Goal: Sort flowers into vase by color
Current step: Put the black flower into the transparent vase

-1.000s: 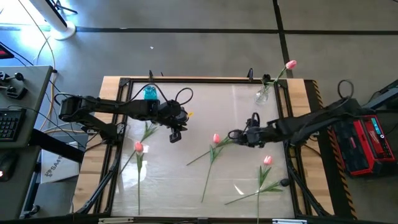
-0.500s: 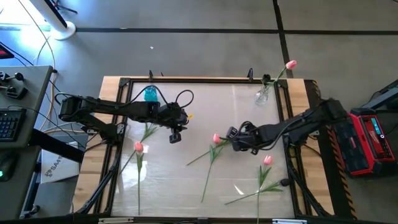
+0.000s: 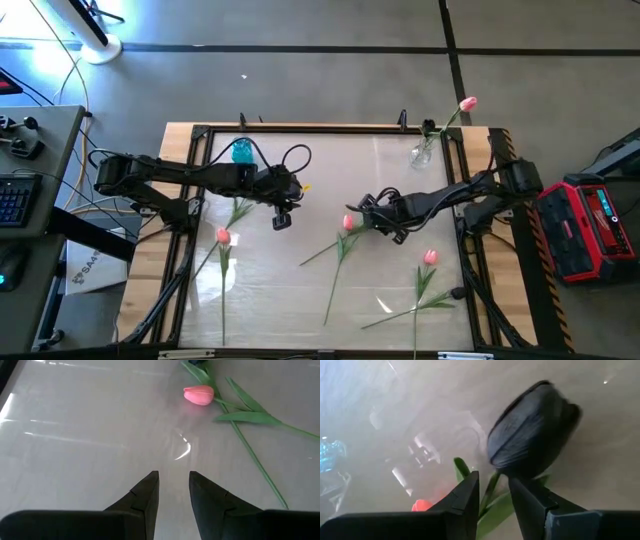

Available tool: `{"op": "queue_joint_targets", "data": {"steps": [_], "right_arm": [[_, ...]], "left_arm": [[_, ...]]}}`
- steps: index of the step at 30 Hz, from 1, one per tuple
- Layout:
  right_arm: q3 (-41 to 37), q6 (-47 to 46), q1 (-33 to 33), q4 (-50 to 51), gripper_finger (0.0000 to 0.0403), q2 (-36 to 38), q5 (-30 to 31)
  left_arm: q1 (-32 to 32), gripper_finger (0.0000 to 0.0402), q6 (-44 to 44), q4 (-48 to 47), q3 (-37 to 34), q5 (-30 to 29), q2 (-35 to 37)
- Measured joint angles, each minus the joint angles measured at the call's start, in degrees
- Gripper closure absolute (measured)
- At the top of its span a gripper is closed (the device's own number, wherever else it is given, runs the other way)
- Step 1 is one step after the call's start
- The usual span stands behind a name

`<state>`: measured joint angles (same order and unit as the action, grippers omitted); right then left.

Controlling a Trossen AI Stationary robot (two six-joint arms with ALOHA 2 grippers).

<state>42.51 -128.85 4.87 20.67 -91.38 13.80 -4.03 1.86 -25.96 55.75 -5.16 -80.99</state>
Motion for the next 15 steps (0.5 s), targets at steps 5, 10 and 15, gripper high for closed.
{"op": "queue_joint_targets", "data": {"steps": [5, 10, 15], "right_arm": [[0.17, 0.51, -1.53, 0.17, 0.0302, -1.67, -0.83], [0.12, 7.03, -3.19, 0.51, 0.0324, -1.9, -1.35], [0.1, 8.94, -3.7, 1.78, 0.0375, -2.0, -0.65]], "left_arm": [[0.0, 0.0307, 0.42, 0.04, 0.0, -0.12, 0.0], [0.0, 0.0307, 0.45, 0.04, 0.0, -0.26, 0.0], [0.0, 0.0307, 0.45, 0.04, 0.0, -0.27, 0.0]]}}
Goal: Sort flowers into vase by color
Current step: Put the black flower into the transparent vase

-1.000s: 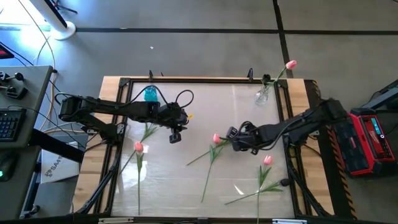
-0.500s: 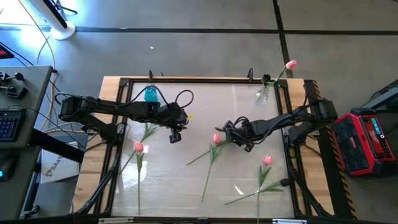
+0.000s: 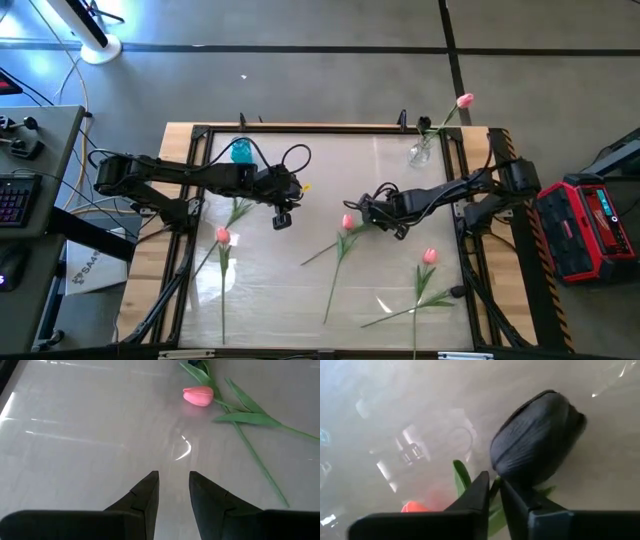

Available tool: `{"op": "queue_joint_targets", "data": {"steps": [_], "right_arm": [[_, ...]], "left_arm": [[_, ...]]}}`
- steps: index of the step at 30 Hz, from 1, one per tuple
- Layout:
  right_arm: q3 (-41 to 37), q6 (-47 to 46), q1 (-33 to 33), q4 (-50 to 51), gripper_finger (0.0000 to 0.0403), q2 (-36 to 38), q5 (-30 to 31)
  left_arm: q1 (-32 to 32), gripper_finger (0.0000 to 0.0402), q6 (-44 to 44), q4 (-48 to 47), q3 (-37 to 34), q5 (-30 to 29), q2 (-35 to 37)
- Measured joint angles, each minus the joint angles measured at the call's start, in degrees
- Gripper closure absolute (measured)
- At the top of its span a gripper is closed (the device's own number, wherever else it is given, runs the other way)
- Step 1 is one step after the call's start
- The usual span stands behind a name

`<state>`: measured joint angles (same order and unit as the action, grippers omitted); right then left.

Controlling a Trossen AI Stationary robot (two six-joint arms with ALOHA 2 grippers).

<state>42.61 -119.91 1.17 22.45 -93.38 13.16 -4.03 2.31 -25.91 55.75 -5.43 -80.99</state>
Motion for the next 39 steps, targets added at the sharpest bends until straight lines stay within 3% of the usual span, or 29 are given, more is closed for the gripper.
{"op": "queue_joint_targets", "data": {"steps": [3, 10, 17, 22, 30, 39], "right_arm": [[-0.07, 0.06, 0.09, 0.22, 0.0398, -0.07, 0.95], [-0.33, -0.7, 2.33, -1.53, 0.0401, 1.06, 5.6], [-0.48, 0.34, 5.57, -1.6, 0.0402, 6.32, 17.65], [-0.39, 13.73, 6.71, -0.32, 0.0402, 12.59, 21.85], [-0.37, 30.61, 6.71, 12.26, 0.0403, 24.86, 25.68], [-0.35, 57.76, 6.71, 9.16, 0.0403, 37.61, 35.16]], "left_arm": [[0.0, 0.0307, 0.0, 0.02, 0.0, -0.62, 0.0], [-0.13, 0.0307, 0.0, 0.06, 0.0, -2.84, 0.0], [-0.13, 0.0307, 0.43, 0.55, 0.0, -2.86, 0.0], [-0.12, 0.0307, 2.3, 0.52, 0.0, -2.78, 0.0], [-0.11, 0.0307, 4.63, 0.5, 0.0, -2.67, 0.0], [-0.39, 0.0307, 4.91, 0.52, 0.0, -2.78, 0.0]]}}
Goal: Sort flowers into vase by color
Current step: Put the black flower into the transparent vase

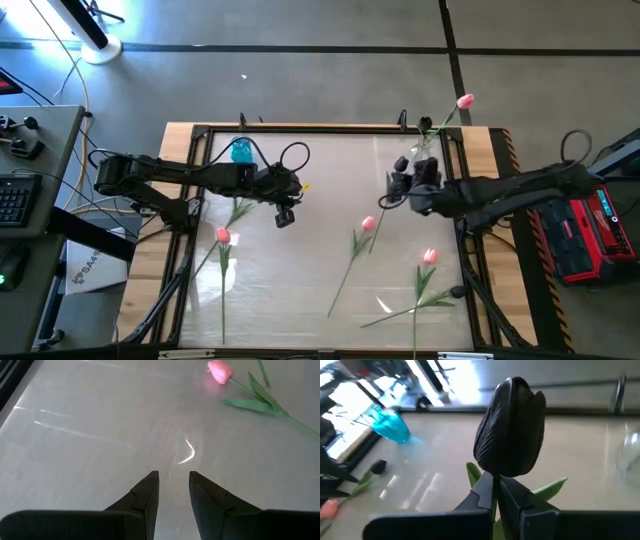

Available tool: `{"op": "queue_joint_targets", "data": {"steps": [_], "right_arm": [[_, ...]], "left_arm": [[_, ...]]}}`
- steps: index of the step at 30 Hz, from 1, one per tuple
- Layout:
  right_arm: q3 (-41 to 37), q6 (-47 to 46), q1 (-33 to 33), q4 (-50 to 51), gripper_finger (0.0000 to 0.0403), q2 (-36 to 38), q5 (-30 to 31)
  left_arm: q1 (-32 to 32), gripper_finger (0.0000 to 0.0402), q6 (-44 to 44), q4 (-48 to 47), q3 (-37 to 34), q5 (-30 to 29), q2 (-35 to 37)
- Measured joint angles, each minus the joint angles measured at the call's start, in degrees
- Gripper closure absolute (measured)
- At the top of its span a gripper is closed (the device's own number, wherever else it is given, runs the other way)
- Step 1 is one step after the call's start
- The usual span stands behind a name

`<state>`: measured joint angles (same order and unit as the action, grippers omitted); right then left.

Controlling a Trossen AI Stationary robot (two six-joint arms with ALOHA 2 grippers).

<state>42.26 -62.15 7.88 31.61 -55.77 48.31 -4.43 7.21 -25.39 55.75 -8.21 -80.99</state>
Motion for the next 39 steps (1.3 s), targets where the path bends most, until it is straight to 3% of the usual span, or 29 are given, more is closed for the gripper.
{"op": "queue_joint_targets", "data": {"steps": [9, 16, 23, 29, 39], "right_arm": [[0.07, 10.33, -1.24, 4.72, 0.0403, 11.86, 8.46], [0.09, 20.08, -3.35, 3.38, 0.0403, 18.8, 13.63], [0.09, 37.3, -4.66, -0.85, 0.0403, 24.42, 18.05], [0.11, 55.22, -5.68, -13.51, 0.0403, 28.6, 23.16], [0.13, 89.08, -6.03, -46.06, 0.0403, 30.86, 31.46]], "left_arm": [[0.37, 0.0307, 7.55, 0.11, 0.0, 0.18, 0.0], [-0.07, 0.0307, 4.31, 0.51, 0.0, -2.26, -0.02], [-1.09, 0.0307, 3.28, 4.42, 0.0, -4.62, -0.16], [-2.45, 0.0307, 3.27, 11.04, 0.01, -5.08, -1.13], [-2.83, 0.0307, 3.62, 12.13, -0.02, -5.06, -1.25]]}}
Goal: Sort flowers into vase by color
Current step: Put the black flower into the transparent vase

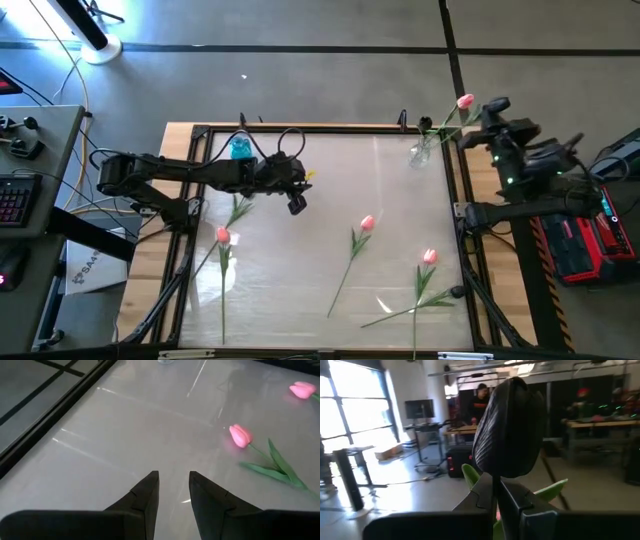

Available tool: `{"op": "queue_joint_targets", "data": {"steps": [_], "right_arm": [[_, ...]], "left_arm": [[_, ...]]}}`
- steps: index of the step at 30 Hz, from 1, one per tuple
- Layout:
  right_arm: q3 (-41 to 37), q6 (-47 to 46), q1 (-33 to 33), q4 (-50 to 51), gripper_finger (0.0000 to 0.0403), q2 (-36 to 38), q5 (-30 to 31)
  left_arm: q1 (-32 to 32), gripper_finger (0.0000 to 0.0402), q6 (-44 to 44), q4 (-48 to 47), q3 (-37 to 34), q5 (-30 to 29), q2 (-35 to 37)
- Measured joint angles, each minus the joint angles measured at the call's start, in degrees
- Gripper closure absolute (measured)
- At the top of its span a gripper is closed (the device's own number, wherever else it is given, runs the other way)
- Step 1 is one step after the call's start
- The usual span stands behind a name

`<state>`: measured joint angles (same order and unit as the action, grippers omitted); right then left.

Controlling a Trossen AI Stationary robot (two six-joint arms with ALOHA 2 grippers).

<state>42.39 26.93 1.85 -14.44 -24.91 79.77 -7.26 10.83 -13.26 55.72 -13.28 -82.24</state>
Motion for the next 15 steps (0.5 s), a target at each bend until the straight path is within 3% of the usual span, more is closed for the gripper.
{"op": "queue_joint_targets", "data": {"steps": [4, 15], "right_arm": [[0.02, 6.52, 0.0, -6.16, 0.0403, 0.0, 0.3], [0.02, 4.66, -2.68, -6.81, 0.0403, -3.67, 0.23]], "left_arm": [[-0.33, 0.0307, 0.0, 0.35, 0.0, -0.37, -0.52], [-0.99, 0.0307, 1.04, 4.71, 0.03, 1.06, -3.71]]}}
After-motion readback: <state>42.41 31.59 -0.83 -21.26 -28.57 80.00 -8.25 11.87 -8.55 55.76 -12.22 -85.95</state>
